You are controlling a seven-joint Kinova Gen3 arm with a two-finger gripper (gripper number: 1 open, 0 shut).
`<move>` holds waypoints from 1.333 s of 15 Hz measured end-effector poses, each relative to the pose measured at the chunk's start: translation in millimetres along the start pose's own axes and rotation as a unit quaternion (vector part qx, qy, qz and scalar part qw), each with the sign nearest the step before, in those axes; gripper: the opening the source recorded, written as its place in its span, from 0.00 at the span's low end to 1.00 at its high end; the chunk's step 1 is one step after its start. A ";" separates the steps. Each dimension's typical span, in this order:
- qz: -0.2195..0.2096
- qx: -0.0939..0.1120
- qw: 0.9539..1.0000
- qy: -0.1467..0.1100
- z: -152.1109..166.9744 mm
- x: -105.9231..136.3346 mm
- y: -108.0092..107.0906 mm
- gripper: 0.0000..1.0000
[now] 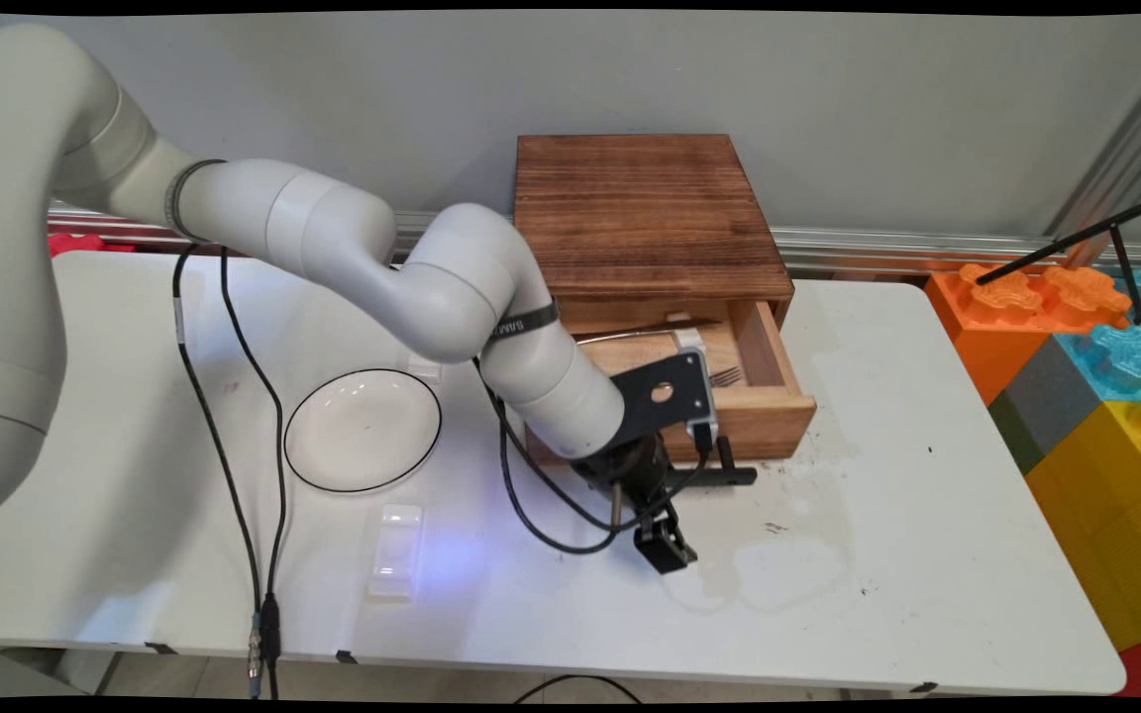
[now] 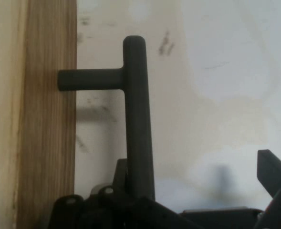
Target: Open the drawer
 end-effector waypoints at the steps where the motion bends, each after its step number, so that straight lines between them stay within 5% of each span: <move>1: 0.000 -0.002 1.000 0.000 -0.2 -0.1 3.3 1.00; 20: 0.003 -0.040 0.999 0.002 -7.7 -5.8 69.5 1.00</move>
